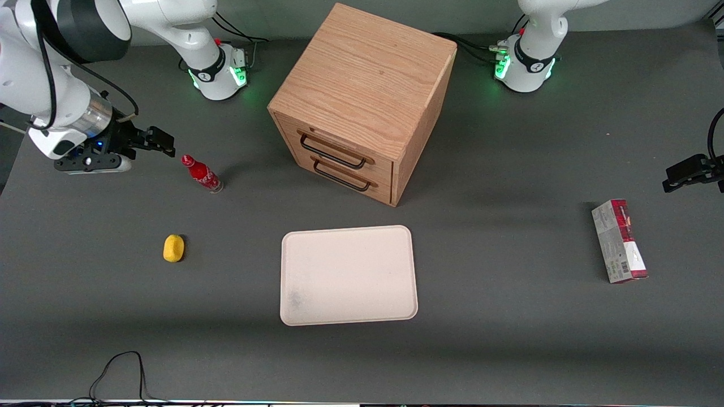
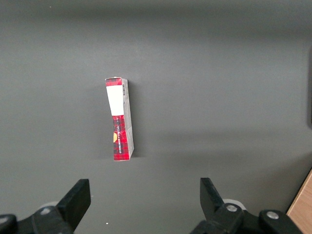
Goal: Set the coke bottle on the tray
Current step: 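Move the open right gripper down over the red Coca-Cola bottle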
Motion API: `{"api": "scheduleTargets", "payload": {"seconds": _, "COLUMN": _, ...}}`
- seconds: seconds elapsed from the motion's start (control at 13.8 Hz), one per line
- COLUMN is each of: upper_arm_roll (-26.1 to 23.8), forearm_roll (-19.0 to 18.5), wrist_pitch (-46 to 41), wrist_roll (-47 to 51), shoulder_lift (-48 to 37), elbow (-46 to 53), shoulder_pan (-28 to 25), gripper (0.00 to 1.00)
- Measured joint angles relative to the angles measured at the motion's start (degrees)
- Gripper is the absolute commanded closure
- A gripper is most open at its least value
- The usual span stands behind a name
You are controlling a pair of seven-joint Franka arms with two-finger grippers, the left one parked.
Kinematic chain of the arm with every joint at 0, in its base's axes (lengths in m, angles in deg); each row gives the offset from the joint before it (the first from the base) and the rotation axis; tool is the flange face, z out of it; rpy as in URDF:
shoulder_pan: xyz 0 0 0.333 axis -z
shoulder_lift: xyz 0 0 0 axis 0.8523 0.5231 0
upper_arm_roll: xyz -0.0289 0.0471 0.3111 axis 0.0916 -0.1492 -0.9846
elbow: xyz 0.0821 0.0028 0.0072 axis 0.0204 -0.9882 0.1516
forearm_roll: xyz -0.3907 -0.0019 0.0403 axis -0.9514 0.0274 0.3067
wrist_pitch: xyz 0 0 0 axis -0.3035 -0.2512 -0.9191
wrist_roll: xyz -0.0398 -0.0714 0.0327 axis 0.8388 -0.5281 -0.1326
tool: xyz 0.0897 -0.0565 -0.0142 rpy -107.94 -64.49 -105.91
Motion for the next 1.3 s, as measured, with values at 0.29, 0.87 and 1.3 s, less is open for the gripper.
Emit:
{"api": "scheduleTargets", "payload": {"seconds": 0.29, "upper_arm_roll": 0.3, "forearm_roll": 0.0, "wrist_pitch": 3.9, "wrist_roll": 0.0, "shoulder_lift": -3.1, "elbow": -7.6, "shoulder_pan": 0.0, "gripper": 0.0}}
{"api": "scheduleTargets", "payload": {"seconds": 0.87, "upper_arm_roll": 1.0, "forearm_roll": 0.0, "wrist_pitch": 12.9, "wrist_roll": 0.0, "shoulder_lift": -5.6, "elbow": -17.8, "shoulder_pan": 0.0, "gripper": 0.0}}
{"api": "scheduleTargets", "payload": {"seconds": 1.3, "upper_arm_roll": 1.0, "forearm_roll": 0.0, "wrist_pitch": 22.0, "wrist_roll": 0.0, "shoulder_lift": -4.9, "elbow": -24.2, "shoulder_pan": 0.0, "gripper": 0.0}}
